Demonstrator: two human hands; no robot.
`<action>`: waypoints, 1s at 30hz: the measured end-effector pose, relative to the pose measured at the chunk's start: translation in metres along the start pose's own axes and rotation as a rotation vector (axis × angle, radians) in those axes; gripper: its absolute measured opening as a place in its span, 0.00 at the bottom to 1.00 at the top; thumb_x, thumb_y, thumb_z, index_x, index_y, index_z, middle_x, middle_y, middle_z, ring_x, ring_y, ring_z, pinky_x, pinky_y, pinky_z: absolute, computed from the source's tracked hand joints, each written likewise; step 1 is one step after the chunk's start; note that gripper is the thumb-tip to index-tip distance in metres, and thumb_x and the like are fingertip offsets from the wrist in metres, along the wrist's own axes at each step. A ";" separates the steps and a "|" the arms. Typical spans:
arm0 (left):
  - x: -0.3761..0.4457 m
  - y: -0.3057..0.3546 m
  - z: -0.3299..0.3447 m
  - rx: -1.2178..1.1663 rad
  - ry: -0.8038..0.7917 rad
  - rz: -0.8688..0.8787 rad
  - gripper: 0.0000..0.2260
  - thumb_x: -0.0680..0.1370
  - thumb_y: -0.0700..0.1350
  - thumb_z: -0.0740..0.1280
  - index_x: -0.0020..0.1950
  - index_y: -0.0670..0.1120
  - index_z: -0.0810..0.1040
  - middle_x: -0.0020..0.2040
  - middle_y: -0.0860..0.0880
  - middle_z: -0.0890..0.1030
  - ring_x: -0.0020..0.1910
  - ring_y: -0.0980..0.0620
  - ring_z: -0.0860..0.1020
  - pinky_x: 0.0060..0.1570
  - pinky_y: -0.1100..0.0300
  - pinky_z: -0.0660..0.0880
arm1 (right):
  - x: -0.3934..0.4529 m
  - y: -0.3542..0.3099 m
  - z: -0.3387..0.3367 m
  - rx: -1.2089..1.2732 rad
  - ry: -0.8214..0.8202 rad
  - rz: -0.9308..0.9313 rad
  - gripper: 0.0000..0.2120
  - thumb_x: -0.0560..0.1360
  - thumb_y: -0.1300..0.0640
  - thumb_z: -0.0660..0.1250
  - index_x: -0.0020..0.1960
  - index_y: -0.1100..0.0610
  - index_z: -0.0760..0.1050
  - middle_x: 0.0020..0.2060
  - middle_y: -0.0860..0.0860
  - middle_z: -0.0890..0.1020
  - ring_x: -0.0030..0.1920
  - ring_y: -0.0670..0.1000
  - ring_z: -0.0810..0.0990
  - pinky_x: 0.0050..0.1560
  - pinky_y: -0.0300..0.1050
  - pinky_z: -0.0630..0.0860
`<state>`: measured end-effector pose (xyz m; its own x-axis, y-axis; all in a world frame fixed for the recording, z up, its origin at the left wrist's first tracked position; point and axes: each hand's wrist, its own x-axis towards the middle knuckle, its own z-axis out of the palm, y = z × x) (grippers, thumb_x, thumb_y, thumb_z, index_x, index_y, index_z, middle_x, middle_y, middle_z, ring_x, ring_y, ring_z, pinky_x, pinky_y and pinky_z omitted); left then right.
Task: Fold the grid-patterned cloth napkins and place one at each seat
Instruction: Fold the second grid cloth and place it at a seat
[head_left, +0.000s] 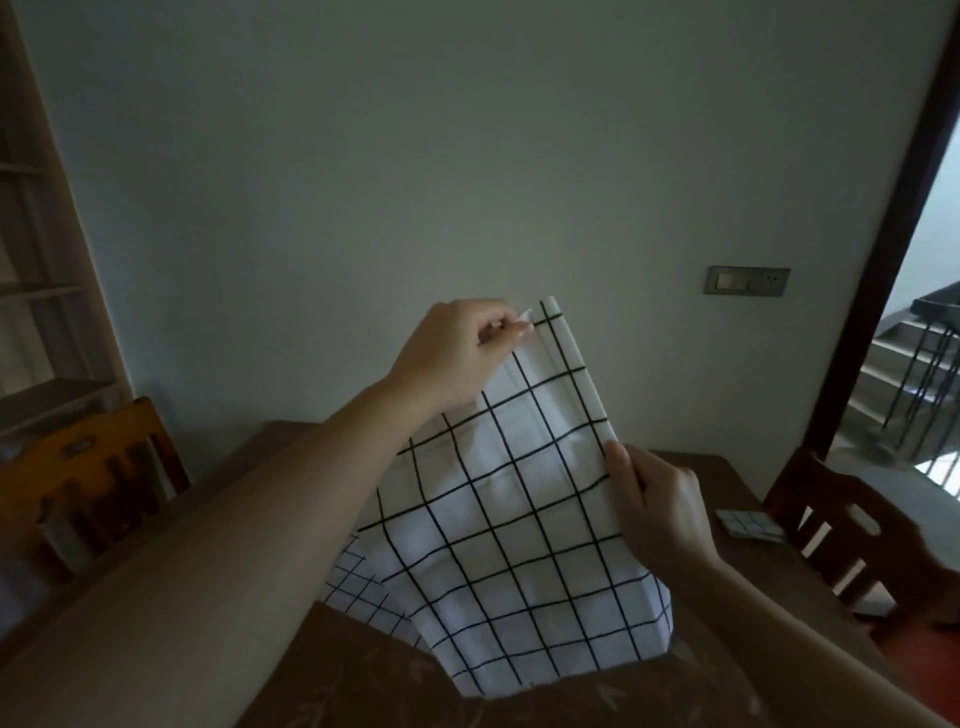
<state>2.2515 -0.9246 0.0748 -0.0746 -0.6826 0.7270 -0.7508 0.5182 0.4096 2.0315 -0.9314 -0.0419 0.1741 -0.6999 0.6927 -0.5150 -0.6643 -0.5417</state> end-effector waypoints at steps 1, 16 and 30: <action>0.000 0.007 0.004 -0.003 0.016 0.004 0.14 0.80 0.49 0.66 0.34 0.52 0.74 0.23 0.56 0.68 0.24 0.58 0.63 0.27 0.63 0.59 | -0.005 0.003 -0.005 -0.009 0.000 -0.002 0.22 0.78 0.44 0.54 0.27 0.48 0.61 0.19 0.45 0.64 0.21 0.45 0.64 0.22 0.36 0.58; 0.008 0.035 0.002 0.024 0.085 -0.098 0.11 0.79 0.48 0.68 0.39 0.44 0.79 0.26 0.53 0.67 0.24 0.59 0.65 0.27 0.69 0.60 | -0.047 0.048 -0.038 -0.095 -0.119 0.136 0.28 0.77 0.35 0.53 0.25 0.50 0.62 0.19 0.46 0.65 0.21 0.46 0.66 0.22 0.36 0.60; -0.062 -0.100 -0.003 -1.112 -0.087 -0.859 0.26 0.70 0.71 0.65 0.45 0.47 0.80 0.37 0.49 0.80 0.30 0.53 0.77 0.33 0.61 0.74 | 0.037 -0.039 0.027 0.446 -0.176 0.529 0.18 0.76 0.48 0.67 0.35 0.61 0.78 0.27 0.54 0.81 0.29 0.52 0.80 0.31 0.42 0.78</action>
<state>2.3331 -0.9321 -0.0091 0.0654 -0.9978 0.0116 0.3188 0.0319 0.9473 2.0807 -0.9384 -0.0083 0.1479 -0.9651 0.2162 -0.1824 -0.2415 -0.9531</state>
